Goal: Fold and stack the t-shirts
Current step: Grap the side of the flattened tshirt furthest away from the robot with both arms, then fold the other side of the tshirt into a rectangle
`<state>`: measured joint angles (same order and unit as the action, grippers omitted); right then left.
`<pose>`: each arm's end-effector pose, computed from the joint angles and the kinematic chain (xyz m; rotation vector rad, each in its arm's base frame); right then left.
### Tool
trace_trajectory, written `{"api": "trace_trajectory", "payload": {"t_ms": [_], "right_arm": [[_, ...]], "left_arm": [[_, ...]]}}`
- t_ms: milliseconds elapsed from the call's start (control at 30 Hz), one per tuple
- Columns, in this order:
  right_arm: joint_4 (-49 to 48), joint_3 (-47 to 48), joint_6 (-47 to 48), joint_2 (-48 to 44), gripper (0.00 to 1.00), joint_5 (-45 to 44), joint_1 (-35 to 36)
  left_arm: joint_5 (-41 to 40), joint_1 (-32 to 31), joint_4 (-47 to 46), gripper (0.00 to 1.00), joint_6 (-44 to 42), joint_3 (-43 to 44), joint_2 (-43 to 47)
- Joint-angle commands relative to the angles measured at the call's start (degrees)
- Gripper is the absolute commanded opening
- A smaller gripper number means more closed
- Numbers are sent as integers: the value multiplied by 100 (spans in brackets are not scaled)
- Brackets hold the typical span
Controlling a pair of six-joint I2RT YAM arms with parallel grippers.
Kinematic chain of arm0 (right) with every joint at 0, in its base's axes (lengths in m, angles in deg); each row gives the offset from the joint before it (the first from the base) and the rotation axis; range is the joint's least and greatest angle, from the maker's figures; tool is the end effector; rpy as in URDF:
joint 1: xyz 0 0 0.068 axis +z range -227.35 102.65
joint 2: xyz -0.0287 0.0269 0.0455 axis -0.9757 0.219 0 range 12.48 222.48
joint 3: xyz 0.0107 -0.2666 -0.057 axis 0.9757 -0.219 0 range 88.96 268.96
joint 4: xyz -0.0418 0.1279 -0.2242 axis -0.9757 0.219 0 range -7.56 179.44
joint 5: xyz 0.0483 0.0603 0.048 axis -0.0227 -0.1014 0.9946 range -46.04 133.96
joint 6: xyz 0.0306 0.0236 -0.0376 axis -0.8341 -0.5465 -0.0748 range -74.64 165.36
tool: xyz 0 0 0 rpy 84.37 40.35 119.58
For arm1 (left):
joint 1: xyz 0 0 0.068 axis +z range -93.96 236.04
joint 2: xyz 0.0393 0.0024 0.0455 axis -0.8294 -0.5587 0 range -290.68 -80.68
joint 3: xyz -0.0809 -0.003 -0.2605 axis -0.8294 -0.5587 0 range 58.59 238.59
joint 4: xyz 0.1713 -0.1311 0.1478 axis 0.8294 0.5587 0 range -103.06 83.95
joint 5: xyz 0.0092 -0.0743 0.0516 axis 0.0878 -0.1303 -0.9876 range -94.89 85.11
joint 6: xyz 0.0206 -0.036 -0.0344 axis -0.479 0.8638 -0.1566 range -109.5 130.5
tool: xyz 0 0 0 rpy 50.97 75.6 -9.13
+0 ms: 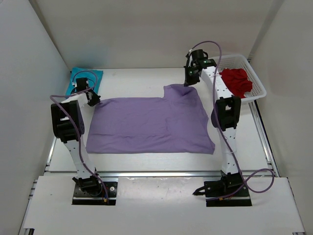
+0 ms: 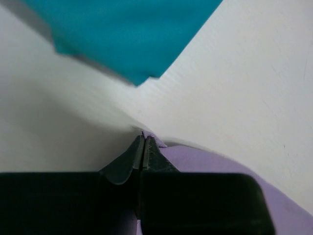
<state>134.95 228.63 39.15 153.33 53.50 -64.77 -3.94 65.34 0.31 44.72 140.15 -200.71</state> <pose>0.5215 0.1224 0.2472 -0.2088 2.5140 0.3426 0.4431 0.0721 0.1505 -0.9153 2.3121 -0.2058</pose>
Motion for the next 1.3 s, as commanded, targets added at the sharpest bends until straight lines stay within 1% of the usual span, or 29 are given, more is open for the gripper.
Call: {"api": "trace_trajectory", "payload": {"t_ms": [0, 33, 67, 100, 133, 167, 200, 233, 300, 333, 400, 500, 633, 767, 933, 1000, 1033, 1067, 1100, 1167, 1233, 1267], "right_arm": [[321, -387, 77, -943, 0, 67, -151], [217, -754, 60, -1251, 1, -30, -90], [-2, -1184, 103, -1410, 0, -49, -72], [-135, -1423, 42, -1743, 0, 3, -89], [-188, -1913, 50, -1929, 0, 21, -89], [-528, -2614, -19, -2374, 0, -31, -115], [-958, -3030, -63, -2901, 0, -40, -115], [-1136, -3721, -55, -3289, 0, 4, -150], [-1314, -4551, -108, -3607, 0, 22, -168], [-1331, -4737, -160, -3835, 0, -22, -142], [-1751, -5552, -300, -4353, 0, -40, -98], [-2034, -6153, -424, -4917, 0, -22, -212], [-2078, -6689, -485, -5427, 0, -268, -116], [-2368, -7558, -696, -5989, 0, -321, -72], [-2684, -8473, -942, -6604, 0, -558, -45], [-2702, -8763, -1004, -6825, 0, -602, -27], [-2755, -8930, -1022, -6983, 0, -672, -62], [-2790, -9262, -1091, -7358, 0, -681, -167], [-2790, -9265, -1118, -7362, 0, -682, -212], [-2895, -9554, -1215, -7694, 0, -638, -273], [-3018, -9923, -1469, -7906, 1, -576, -212], [-3071, -10081, -1540, -8011, 0, -480, -238]], "left_arm": [[238, 55, -352, 0, 146, -463, 971], [213, 72, -404, 0, 138, -631, 1216], [256, 46, -422, 0, 155, -719, 1279], [256, 19, -501, 0, 155, -912, 1480], [256, 11, -545, 0, 190, -1001, 1587], [291, 2, -563, 0, 173, -1176, 1779], [283, -16, -624, 0, 208, -1334, 1946], [283, -7, -607, 0, 191, -1484, 2096], [335, 28, -651, 0, 225, -1677, 2255], [379, 28, -660, 0, 234, -1791, 2386], [353, 98, -616, 0, 235, -1915, 2510], [537, 247, -572, 0, 191, -2161, 2729], [538, 406, -537, 0, 94, -2564, 3072], [564, 520, -511, 0, 59, -2882, 3345], [775, 827, -422, 0, 111, -2996, 3398], [837, 845, -396, 0, 146, -3006, 3433], [863, 863, -344, 0, 164, -3014, 3451], [1037, 1037, -343, 0, 216, -3110, 3608], [1039, 1039, -343, 0, 243, -3111, 3609], [1082, 1056, -431, 0, 287, -3269, 3758], [882, 952, -370, 0, 217, -3392, 3837], [889, 907, -300, 2, 156, -3505, 3890]]}}
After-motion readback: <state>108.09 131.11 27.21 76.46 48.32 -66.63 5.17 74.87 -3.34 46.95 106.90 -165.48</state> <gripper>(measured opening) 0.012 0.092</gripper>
